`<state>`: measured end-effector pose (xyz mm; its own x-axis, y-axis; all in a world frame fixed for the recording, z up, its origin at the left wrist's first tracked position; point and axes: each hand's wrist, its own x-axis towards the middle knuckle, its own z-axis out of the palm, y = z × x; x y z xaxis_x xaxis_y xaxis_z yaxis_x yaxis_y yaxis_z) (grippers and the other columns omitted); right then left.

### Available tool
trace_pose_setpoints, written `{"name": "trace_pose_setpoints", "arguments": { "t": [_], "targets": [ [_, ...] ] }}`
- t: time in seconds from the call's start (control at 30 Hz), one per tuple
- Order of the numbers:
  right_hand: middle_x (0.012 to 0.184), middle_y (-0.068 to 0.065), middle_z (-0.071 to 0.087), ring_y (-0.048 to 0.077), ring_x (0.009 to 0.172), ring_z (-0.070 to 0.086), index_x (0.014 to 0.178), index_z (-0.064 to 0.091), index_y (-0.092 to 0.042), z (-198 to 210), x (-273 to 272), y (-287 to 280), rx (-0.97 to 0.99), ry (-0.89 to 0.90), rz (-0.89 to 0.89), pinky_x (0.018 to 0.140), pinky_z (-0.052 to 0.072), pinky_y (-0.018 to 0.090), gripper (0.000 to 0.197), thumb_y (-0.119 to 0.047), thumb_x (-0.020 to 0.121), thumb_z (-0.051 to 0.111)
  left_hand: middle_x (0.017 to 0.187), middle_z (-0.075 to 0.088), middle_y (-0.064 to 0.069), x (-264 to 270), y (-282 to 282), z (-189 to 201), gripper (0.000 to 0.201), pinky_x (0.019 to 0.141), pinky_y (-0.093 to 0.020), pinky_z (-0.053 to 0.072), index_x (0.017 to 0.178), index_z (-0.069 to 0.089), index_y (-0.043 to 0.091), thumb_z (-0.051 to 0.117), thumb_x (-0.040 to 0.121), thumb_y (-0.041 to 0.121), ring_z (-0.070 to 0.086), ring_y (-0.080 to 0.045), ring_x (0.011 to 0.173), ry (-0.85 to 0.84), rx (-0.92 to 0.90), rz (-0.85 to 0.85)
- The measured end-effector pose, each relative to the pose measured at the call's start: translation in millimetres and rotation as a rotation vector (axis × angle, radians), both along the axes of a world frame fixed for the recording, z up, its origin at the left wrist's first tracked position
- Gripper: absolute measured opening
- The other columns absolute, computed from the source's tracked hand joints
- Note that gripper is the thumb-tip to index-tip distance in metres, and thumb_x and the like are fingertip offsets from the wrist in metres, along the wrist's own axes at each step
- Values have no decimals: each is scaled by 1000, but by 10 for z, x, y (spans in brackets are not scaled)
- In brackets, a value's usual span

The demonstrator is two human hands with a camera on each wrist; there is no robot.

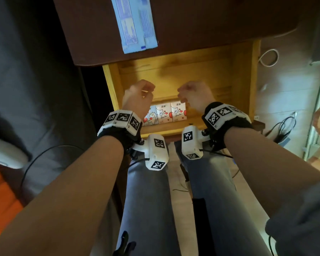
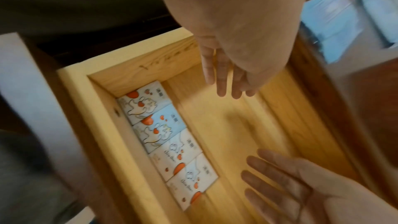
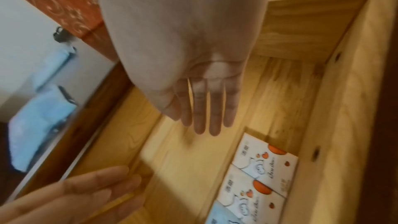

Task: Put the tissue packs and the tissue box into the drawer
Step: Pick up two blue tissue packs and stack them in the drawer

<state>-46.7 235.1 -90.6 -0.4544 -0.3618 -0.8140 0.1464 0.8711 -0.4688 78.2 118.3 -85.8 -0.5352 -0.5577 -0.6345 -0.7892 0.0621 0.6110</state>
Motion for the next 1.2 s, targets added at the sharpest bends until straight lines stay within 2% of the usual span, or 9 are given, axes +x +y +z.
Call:
{"name": "trace_pose_setpoints", "arguments": {
  "t": [0.07,0.17,0.27,0.47,0.57,0.7,0.9,1.07,1.2],
  "targets": [
    [90,7,68,20,76,67,94,64,-9,138,-27,-126,-110,48,-120,80,58,39,13,-12,89,52,97,69,0,-107,-129,98,17,83,-35,56,95,65,16,52,86,10,64,-14,88,37,-55,6],
    [77,5,66,13,62,65,85,63,-11,272,-98,-322,-220,201,-174,68,58,34,9,-14,86,54,85,67,3,-249,-310,210,12,80,-30,54,90,67,15,56,84,16,60,-10,78,72,-146,35],
    [72,7,67,18,61,67,84,66,-11,292,-208,-482,-299,312,-204,68,59,39,11,-15,82,56,80,65,-1,-347,-457,283,14,75,-31,53,89,66,11,56,82,18,59,-13,74,107,-237,77],
    [81,12,69,20,64,69,103,65,-14,170,-335,-709,-335,267,-76,70,59,37,23,-12,81,58,121,52,-14,-416,-534,143,47,84,-23,31,115,53,8,63,74,28,47,-30,110,68,-561,43],
    [80,8,68,21,64,70,110,62,-15,209,-365,-770,-342,127,-20,69,58,34,27,-10,84,58,132,46,-16,-454,-518,118,62,89,-27,27,123,47,5,69,72,33,41,-35,119,11,-541,33],
    [80,8,69,24,69,71,113,58,-11,302,-439,-857,-321,-82,53,69,58,35,29,-8,84,60,129,48,-13,-550,-524,144,58,87,-24,25,120,49,9,66,74,41,43,-31,115,38,-510,85],
    [82,8,65,16,64,65,100,66,-1,346,-589,-875,-358,-22,111,71,57,38,26,7,79,54,118,51,-13,-759,-487,189,74,84,-26,30,114,50,5,69,60,52,48,-31,107,43,-471,84],
    [99,-3,62,19,97,64,99,71,-7,410,-715,-868,-456,25,100,87,53,34,30,5,77,55,118,54,-10,-874,-485,285,50,84,-33,37,117,47,7,62,73,28,45,-29,106,102,-353,123],
    [106,0,66,19,99,66,108,65,-8,413,-797,-903,-460,9,-30,87,56,40,28,-8,80,64,99,67,-13,-966,-443,372,31,70,-33,50,112,51,6,47,87,23,63,-28,85,168,-175,258]
  ]
}}
